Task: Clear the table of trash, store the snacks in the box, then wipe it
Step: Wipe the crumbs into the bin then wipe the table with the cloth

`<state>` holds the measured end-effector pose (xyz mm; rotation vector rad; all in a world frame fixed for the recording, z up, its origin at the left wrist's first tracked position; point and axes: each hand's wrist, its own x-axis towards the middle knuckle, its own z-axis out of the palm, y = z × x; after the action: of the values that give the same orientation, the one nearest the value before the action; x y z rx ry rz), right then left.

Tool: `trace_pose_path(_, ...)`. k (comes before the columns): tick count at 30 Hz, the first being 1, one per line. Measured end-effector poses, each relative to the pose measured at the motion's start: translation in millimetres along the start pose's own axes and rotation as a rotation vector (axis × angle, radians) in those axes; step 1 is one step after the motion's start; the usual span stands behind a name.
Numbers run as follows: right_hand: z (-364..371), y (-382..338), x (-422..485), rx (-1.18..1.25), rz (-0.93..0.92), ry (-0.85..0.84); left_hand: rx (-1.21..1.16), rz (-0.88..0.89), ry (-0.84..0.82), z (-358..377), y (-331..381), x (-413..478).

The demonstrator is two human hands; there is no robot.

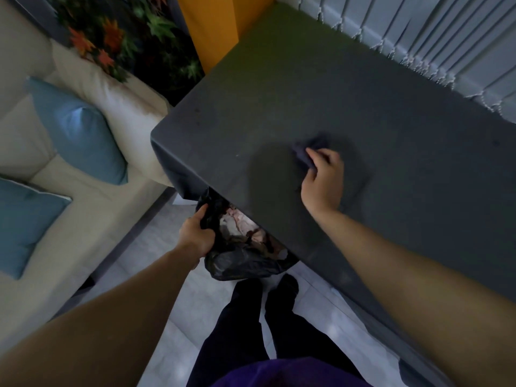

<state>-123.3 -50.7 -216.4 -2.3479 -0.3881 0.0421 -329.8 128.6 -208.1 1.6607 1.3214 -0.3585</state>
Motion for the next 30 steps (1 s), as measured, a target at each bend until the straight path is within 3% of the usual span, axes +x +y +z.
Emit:
trace_pose_path(2, 5, -7, 1, -0.058, -0.056, -0.089, -0.011, -0.006, 0.033, -2, 0, 6)
trace_pose_path(6, 15, -18, -36, 0.001, -0.514, -0.509, -0.039, -0.015, 0.096, -7, 0, 17)
trace_pose_path(8, 17, -22, -37, 0.066, -0.643, -0.642, -0.036, -0.013, 0.115, -11, 1, 24)
trace_pose_path(10, 23, -26, -22, 0.099, -0.548, -0.488, -0.027, -0.016, 0.12, -16, 3, 31)
trace_pose_path(12, 29, -33, 3, 0.108, -0.257, -0.194, -0.023, -0.028, 0.118, -20, 5, 38)
trace_pose_path(14, 36, -43, 24, 0.061, -0.004, -0.041, -0.029, -0.04, 0.117, -23, 6, 45)
trace_pose_path(16, 49, -54, 26, 0.001, -0.033, -0.089, -0.026, -0.043, 0.122, -25, 7, 50)
trace_pose_path(19, 64, -67, -1, -0.015, -0.418, -0.406, -0.019, -0.047, 0.114, -29, 8, 58)
trace_pose_path(22, 61, -76, -12, 0.131, -0.577, -0.65, -0.016, -0.025, 0.099, -33, 7, 65)
trace_pose_path(24, 61, -82, 4, 0.169, -0.511, -0.516, 0.001, -0.02, 0.074, -37, 6, 69)
trace_pose_path(27, 69, -83, 45, 0.049, -0.243, -0.14, 0.025, -0.027, 0.042, -40, 5, 71)
trace_pose_path(29, 75, -83, 59, -0.045, -0.156, -0.137, 0.04, -0.026, 0.03, -39, 5, 72)
trace_pose_path(30, 78, -84, 57, -0.066, -0.201, -0.2, 0.036, -0.027, 0.019, -39, 5, 72)
